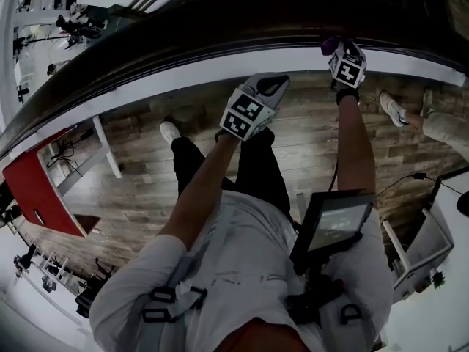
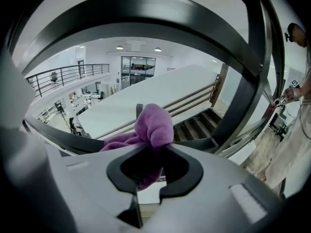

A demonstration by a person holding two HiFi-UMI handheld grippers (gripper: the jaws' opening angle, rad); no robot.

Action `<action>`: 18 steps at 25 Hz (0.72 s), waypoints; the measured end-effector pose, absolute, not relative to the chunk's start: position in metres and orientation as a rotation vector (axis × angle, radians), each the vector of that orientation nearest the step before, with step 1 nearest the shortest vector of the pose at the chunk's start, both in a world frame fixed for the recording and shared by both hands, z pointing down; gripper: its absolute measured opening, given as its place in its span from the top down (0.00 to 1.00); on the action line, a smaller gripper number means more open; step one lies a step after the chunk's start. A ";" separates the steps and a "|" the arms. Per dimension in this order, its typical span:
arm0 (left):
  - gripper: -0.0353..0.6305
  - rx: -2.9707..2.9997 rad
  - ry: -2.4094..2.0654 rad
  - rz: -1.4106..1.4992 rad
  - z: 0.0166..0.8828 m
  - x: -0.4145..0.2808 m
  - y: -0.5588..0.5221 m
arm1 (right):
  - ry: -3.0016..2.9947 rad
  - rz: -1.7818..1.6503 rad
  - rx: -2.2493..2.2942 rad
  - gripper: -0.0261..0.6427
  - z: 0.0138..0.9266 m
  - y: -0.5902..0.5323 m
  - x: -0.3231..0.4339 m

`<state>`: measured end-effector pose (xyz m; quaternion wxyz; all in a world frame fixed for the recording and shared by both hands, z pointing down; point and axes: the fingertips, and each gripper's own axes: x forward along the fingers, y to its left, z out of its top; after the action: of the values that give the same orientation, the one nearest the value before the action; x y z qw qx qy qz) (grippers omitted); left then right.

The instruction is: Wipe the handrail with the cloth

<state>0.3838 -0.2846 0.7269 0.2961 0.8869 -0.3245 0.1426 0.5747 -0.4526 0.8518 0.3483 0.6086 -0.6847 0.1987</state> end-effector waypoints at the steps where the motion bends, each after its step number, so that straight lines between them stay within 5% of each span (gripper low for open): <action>1: 0.95 2.361 -0.858 0.382 0.728 0.391 -0.286 | -1.751 0.520 1.598 0.88 0.849 -0.457 0.592; 10: 0.95 2.393 -0.929 0.422 0.704 0.390 -0.291 | -1.557 0.686 1.636 0.88 0.844 -0.451 0.656; 18: 0.95 2.453 -1.196 0.320 0.576 0.278 -0.220 | -2.221 0.630 1.483 0.88 0.691 -0.294 0.408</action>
<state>0.2781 -0.2198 0.5760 0.1955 0.8754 -0.4270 0.1142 0.4079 -0.2941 0.6911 0.1978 0.5298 -0.7935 0.2250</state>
